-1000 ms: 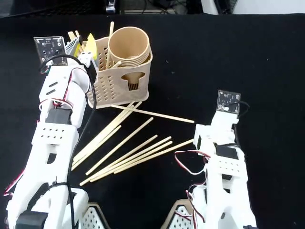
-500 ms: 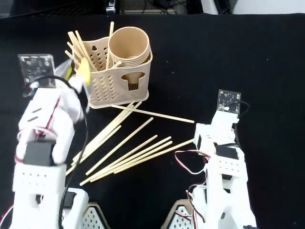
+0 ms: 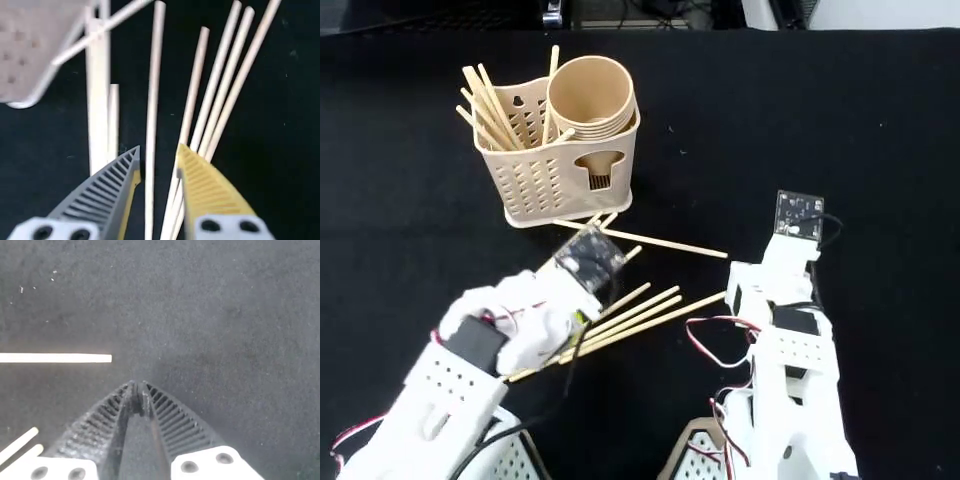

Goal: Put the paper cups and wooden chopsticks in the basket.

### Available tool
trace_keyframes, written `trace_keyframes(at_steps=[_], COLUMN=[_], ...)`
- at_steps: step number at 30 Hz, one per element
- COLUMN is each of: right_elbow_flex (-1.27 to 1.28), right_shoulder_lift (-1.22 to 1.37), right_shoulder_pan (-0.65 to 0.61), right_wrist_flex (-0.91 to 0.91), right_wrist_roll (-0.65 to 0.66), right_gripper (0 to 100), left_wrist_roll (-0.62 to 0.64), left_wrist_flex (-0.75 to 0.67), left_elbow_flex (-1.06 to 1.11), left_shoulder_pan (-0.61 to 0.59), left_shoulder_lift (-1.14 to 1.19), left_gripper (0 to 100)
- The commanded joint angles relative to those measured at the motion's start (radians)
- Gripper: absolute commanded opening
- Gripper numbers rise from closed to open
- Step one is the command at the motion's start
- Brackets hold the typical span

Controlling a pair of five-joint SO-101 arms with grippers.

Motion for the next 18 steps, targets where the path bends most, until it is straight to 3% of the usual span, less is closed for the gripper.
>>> trace_keyframes(at_steps=[1, 11, 18], right_elbow_flex=[-0.010, -0.013, -0.013], right_shoulder_lift=[-0.018, -0.019, -0.019], right_shoulder_pan=[0.043, 0.052, 0.052], right_wrist_flex=[-0.018, -0.021, -0.023], right_wrist_roll=[-0.006, -0.008, -0.008], right_gripper=[1.5, 1.5, 1.5], left_wrist_roll=[-0.009, -0.009, -0.009], left_wrist_flex=[-0.115, -0.158, -0.172], left_elbow_flex=[0.082, 0.120, 0.010], left_shoulder_pan=[0.025, 0.028, 0.030], left_shoulder_lift=[-0.009, 0.006, 0.290], left_gripper=[21, 20, 20])
